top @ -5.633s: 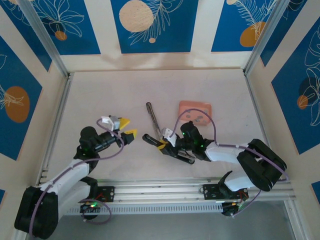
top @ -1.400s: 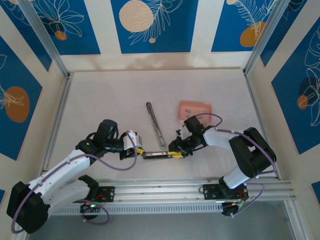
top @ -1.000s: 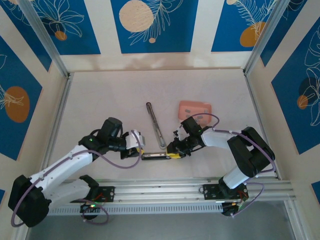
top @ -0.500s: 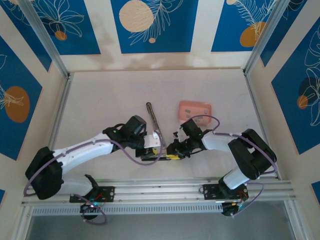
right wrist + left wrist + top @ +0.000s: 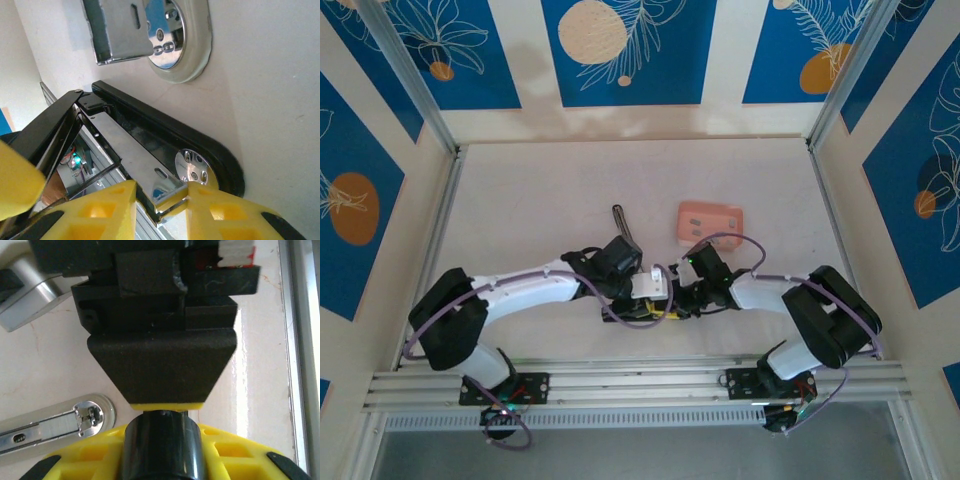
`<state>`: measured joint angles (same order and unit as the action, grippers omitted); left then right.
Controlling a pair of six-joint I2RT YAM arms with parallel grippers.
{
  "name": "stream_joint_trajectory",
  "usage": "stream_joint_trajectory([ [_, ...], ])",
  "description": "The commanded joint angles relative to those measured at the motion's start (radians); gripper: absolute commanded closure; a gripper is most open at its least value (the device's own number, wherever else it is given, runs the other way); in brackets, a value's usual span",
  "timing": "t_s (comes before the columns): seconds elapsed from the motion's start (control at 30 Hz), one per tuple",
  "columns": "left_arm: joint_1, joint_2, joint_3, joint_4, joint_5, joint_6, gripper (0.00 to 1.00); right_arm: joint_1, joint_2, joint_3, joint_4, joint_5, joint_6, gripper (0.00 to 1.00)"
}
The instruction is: Load the staples into the stapler
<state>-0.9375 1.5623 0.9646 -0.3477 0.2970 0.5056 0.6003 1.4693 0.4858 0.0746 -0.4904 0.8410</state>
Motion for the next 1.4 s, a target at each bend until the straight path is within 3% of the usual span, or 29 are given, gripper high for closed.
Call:
stream_joint_trajectory([
  [0.0, -0.017, 0.059, 0.033, 0.039, -0.006, -0.009, 0.85, 0.0, -0.035, -0.034, 0.044, -0.021, 0.0, 0.71],
  [0.37, -0.016, 0.094, 0.07, -0.045, -0.035, 0.007, 0.85, -0.106, -0.234, -0.158, 0.001, -0.005, -0.003, 0.59],
  [0.9, -0.063, 0.305, 0.262, -0.25, -0.114, 0.047, 0.84, -0.262, -0.477, -0.208, -0.222, -0.001, -0.065, 0.56],
  [1.37, -0.071, 0.249, 0.279, -0.244, -0.094, 0.047, 0.51, -0.284, -0.508, -0.208, -0.243, -0.014, -0.076, 0.56],
])
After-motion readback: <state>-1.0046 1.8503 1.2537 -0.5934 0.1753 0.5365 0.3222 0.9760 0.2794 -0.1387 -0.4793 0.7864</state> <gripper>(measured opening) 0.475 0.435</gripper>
